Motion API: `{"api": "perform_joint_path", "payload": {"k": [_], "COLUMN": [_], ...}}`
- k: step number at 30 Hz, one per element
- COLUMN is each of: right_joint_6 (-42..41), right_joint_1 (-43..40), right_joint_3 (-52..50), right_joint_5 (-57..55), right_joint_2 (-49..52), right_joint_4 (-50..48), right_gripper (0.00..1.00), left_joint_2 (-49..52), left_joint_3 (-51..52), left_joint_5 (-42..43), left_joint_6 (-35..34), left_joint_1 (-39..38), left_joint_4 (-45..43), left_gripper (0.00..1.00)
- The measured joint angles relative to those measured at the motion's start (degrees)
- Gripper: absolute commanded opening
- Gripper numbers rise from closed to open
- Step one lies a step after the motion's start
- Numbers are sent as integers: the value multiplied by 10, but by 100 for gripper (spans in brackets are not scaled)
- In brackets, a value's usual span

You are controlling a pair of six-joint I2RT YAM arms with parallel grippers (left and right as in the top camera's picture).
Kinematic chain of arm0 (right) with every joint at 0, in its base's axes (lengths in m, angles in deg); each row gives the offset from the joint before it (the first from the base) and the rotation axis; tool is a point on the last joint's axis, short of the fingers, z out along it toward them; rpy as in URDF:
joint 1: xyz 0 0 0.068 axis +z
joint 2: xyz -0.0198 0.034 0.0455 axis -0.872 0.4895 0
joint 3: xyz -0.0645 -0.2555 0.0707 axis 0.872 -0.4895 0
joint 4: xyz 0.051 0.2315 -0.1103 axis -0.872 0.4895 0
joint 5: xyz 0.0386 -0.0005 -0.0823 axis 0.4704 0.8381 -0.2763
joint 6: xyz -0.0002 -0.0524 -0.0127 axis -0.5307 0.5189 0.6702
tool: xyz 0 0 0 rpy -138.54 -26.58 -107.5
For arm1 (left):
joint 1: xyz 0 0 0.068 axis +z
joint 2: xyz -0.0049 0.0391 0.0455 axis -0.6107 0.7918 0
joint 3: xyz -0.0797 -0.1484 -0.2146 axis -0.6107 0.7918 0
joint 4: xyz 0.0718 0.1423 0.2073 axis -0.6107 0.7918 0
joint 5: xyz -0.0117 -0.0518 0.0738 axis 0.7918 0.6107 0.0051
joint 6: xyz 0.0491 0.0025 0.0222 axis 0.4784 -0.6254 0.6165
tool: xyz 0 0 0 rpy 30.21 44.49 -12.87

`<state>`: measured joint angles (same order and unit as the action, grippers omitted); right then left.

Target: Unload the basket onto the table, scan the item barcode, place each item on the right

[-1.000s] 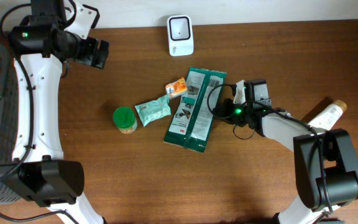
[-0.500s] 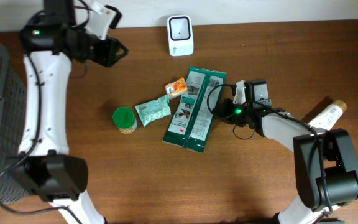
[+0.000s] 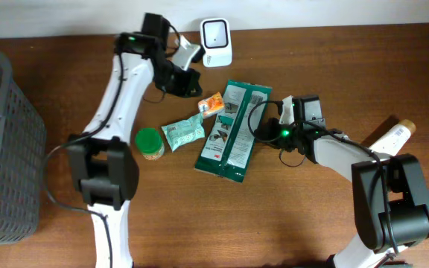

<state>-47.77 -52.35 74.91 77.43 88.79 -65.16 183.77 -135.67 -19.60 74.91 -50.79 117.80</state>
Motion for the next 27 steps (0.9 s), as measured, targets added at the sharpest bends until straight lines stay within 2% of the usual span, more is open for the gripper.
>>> {"api": "perform_joint_path", "payload": {"k": [7,20,27], "right_joint_6": [0,0,-5], "right_joint_1": [0,0,0], "right_joint_3": [0,0,0], "right_joint_5": [1,10,13], "right_joint_2": [0,0,0], "right_joint_4": [0,0,-9], "right_gripper": [4,4,4], "left_joint_2": [62,122,147], "left_joint_3": [0,0,0], "left_joint_5": [1,-42,-47], "left_joint_6": [-27,-120,-145], "left_joint_1": [-48,-83,-91], "left_joint_4": [-11,-52,-52], "left_gripper": [0,0,0]}}
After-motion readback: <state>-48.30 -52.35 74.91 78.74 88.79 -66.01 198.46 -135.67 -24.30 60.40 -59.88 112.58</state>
